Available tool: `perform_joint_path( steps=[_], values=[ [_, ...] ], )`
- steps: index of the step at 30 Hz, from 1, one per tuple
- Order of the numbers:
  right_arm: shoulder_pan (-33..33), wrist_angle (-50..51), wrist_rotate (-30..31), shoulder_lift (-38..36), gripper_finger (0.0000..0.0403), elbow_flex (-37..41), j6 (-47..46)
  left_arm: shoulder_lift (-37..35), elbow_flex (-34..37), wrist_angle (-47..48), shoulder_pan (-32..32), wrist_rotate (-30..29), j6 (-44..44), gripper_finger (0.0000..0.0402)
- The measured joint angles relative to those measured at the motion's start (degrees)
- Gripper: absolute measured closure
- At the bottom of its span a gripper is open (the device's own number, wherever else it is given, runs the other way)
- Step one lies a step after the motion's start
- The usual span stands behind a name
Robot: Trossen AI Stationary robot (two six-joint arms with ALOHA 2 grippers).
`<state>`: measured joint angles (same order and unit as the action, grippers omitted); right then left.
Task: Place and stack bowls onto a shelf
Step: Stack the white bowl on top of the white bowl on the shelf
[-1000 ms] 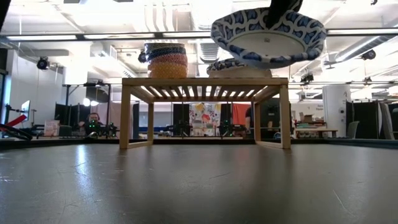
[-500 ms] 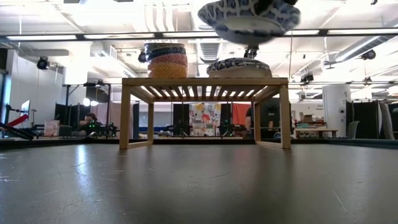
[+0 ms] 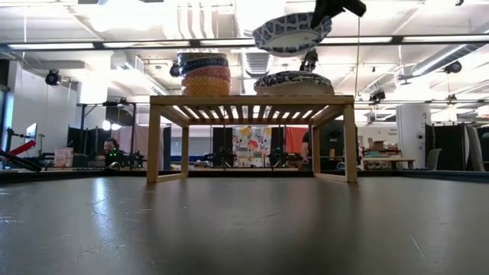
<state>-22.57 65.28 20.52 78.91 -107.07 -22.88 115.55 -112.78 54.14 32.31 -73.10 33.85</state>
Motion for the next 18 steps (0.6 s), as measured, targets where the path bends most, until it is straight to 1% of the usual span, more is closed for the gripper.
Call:
perform_joint_path(
  steps=[1, 4, 6, 9, 13, 18],
  values=[
    [-2.03, 0.00, -1.24, -0.02, 0.0394, -0.32, -0.24, 0.00, -0.01, 0.01, 0.06, 0.00, -0.01, 0.0209],
    [-7.54, -0.26, -7.84, 0.44, 0.0394, 0.01, -2.22, 0.00, 0.00, 0.34, 0.27, 0.02, 0.00, 0.0209],
    [-10.55, -0.12, -10.52, 1.21, 0.0394, 1.07, -3.05, 0.00, 0.01, 0.65, 0.35, 0.02, -0.02, 0.0209],
    [-13.94, -0.09, -14.09, 2.55, 0.0394, 2.65, -3.13, 0.00, 0.01, 1.11, 0.53, 0.02, 0.00, 0.0209],
    [-17.13, -1.66, -22.12, 4.41, 0.0394, 3.77, -3.11, 0.02, 0.01, 1.66, 0.93, 0.02, 0.00, 0.0209],
    [-18.62, -2.24, -22.75, 7.02, 0.0394, 3.85, -3.02, 0.02, 0.02, 3.79, 1.65, 0.02, 1.40, 0.0209]
  ],
)
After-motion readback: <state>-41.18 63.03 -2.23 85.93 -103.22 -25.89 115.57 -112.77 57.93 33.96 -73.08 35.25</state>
